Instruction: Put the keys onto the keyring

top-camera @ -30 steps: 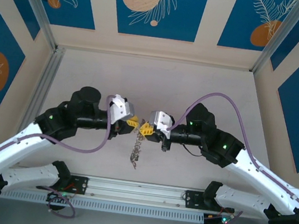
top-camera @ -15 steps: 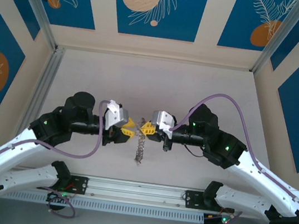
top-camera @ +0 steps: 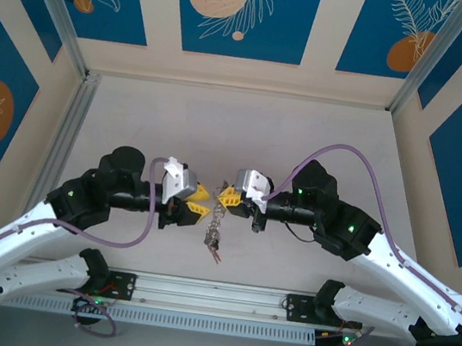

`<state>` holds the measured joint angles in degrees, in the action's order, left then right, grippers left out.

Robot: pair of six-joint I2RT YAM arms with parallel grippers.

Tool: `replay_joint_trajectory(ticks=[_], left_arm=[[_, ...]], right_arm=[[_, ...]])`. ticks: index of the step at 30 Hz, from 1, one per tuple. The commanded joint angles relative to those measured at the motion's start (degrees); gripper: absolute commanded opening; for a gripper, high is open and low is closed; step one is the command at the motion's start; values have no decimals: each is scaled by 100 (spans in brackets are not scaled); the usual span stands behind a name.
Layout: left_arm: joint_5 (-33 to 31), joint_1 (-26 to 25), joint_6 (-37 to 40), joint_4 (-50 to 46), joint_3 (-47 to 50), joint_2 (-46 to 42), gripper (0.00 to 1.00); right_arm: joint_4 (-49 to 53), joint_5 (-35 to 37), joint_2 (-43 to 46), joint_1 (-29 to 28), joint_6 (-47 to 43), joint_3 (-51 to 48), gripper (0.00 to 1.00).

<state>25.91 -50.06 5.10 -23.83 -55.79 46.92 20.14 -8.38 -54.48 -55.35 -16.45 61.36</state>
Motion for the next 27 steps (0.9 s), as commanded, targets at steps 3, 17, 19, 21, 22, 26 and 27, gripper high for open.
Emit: replay_joint_trajectory(ticks=[3, 17, 19, 21, 22, 26, 27], left_arm=[[-403, -65, 466, -571, -551, 67, 32], [-359, -96, 892, -887, -1003, 554, 27], [-350, -100, 897, -854, -998, 568, 27], [-348, -100, 931, -847, -1012, 614, 25], [-349, -107, 951, -843, -1012, 646, 24], [-269, -111, 1011, -834, -1022, 739, 9], [-233, -107, 1029, -842, -1033, 762, 7]], right_arm=[[-248, -141, 69, 28, 77, 8, 0], [-177, -277, -132, -27, 45, 152, 0], [-173, -269, -175, -22, 36, 164, 0], [-177, -286, -197, -28, 28, 178, 0], [-178, -300, -203, -28, 28, 182, 0], [-175, -278, -218, -27, 28, 208, 0], [-177, -277, -211, -27, 23, 202, 0]])
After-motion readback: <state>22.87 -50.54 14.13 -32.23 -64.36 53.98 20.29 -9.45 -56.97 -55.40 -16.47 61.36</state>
